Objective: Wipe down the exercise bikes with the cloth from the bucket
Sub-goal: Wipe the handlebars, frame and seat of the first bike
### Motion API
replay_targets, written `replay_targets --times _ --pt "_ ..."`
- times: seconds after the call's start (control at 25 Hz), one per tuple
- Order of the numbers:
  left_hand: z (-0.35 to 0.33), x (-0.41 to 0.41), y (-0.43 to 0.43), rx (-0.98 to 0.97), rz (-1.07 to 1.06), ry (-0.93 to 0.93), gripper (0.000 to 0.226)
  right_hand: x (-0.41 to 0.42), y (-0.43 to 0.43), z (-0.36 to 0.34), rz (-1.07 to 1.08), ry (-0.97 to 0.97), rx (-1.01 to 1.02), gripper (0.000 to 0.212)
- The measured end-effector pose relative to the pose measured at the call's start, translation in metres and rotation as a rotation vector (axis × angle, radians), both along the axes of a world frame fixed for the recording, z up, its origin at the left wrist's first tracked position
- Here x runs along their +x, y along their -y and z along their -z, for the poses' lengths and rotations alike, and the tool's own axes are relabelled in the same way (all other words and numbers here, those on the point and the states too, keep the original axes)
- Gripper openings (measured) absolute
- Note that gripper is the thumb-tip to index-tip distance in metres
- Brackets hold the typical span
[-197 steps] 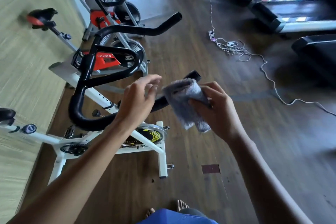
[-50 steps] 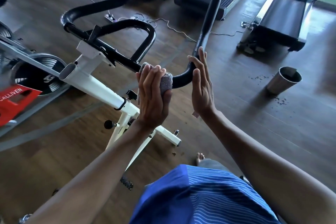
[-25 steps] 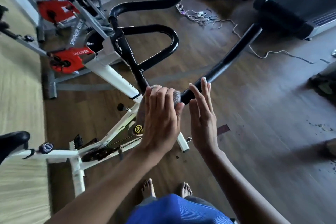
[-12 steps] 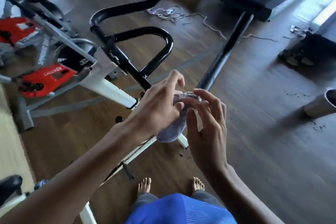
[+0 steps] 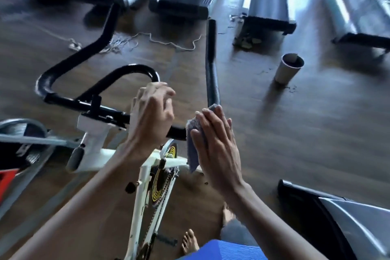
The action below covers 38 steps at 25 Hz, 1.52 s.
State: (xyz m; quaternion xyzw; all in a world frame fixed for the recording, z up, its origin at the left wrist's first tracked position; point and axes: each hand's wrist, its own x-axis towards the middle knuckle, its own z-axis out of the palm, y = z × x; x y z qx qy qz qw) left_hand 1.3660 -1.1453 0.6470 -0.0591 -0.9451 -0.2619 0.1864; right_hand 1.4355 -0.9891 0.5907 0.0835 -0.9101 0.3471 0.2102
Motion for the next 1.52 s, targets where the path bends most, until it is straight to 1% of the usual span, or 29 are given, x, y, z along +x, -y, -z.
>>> replay_targets --times 0.08,0.2,0.32,0.4,0.52,0.6,0.68,0.76,0.96,1.08,1.2,1.32,1.52 --pt "0.005 -0.019 0.010 -0.101 -0.036 0.103 0.038 -0.009 0.002 -0.004 0.027 0.012 0.009 0.043" --pt "0.003 -0.045 0.019 -0.128 -0.060 0.274 0.058 -0.022 0.004 -0.015 0.049 0.137 -0.031 0.040" --pt "0.007 -0.059 0.021 -0.158 -0.031 0.420 0.064 -0.033 0.005 -0.026 0.073 0.252 0.025 0.045" --pt "0.014 -0.061 0.021 -0.157 -0.004 0.474 0.066 -0.044 0.003 -0.032 0.091 0.310 0.017 0.050" --pt "0.019 -0.060 0.020 -0.126 0.000 0.474 0.068 -0.064 -0.003 -0.043 0.145 0.426 -0.037 0.055" --pt "0.019 -0.060 0.019 -0.111 -0.001 0.467 0.069 -0.069 -0.003 -0.047 0.168 0.469 0.024 0.059" --pt "0.020 -0.060 0.018 -0.108 -0.002 0.462 0.069 -0.068 -0.001 -0.047 0.155 0.515 0.076 0.069" --pt "0.022 -0.060 0.018 -0.109 0.001 0.467 0.070 -0.072 -0.001 -0.045 0.136 0.540 0.067 0.072" --pt "0.026 -0.063 0.020 -0.109 0.013 0.466 0.072 -0.110 -0.007 -0.043 0.107 0.543 0.109 0.066" --pt "0.028 -0.064 0.020 -0.116 0.004 0.471 0.072 -0.135 -0.009 -0.044 0.074 0.570 0.176 0.068" --pt "0.030 -0.065 0.020 -0.125 0.000 0.464 0.073 -0.161 -0.011 -0.047 0.049 0.563 0.201 0.070" --pt "0.033 -0.065 0.021 -0.119 -0.010 0.457 0.073 -0.184 -0.013 -0.044 0.016 0.536 0.194 0.070" --pt "0.038 -0.067 0.021 -0.095 -0.017 0.449 0.073 -0.216 -0.017 -0.037 -0.006 0.458 0.120 0.075"
